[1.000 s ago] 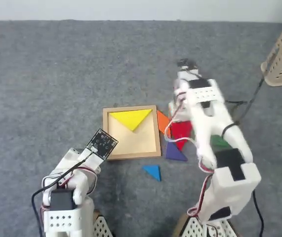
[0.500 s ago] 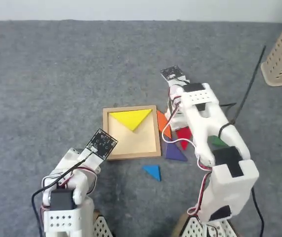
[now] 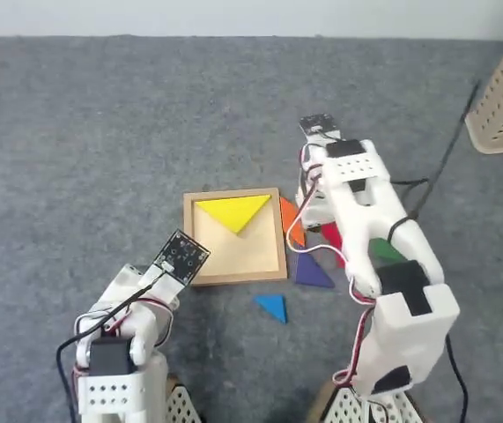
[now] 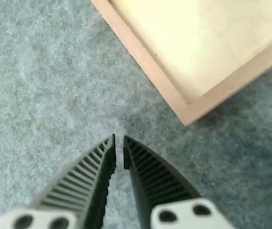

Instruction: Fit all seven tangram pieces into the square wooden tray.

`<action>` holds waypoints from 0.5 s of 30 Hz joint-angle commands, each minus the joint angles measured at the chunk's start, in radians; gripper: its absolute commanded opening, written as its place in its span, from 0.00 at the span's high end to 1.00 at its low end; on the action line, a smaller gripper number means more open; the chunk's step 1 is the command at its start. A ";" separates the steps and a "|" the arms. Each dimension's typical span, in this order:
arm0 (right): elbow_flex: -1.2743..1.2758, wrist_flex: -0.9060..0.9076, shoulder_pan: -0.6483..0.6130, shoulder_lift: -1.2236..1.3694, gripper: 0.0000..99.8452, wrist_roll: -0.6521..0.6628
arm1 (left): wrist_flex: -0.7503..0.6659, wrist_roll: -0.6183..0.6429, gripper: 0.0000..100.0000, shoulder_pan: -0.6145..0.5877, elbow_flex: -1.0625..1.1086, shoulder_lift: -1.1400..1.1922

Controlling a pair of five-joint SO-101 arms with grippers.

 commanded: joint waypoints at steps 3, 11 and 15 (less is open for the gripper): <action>-0.063 0.007 -0.004 -0.054 0.72 -0.132 | 0.006 -0.011 0.97 -0.003 -0.010 -0.017; -0.066 -0.082 0.058 0.099 0.72 -0.132 | 0.006 -0.011 0.97 -0.003 -0.010 -0.017; -0.084 -0.073 0.084 0.154 0.72 -0.129 | 0.006 -0.011 0.97 -0.003 -0.010 -0.017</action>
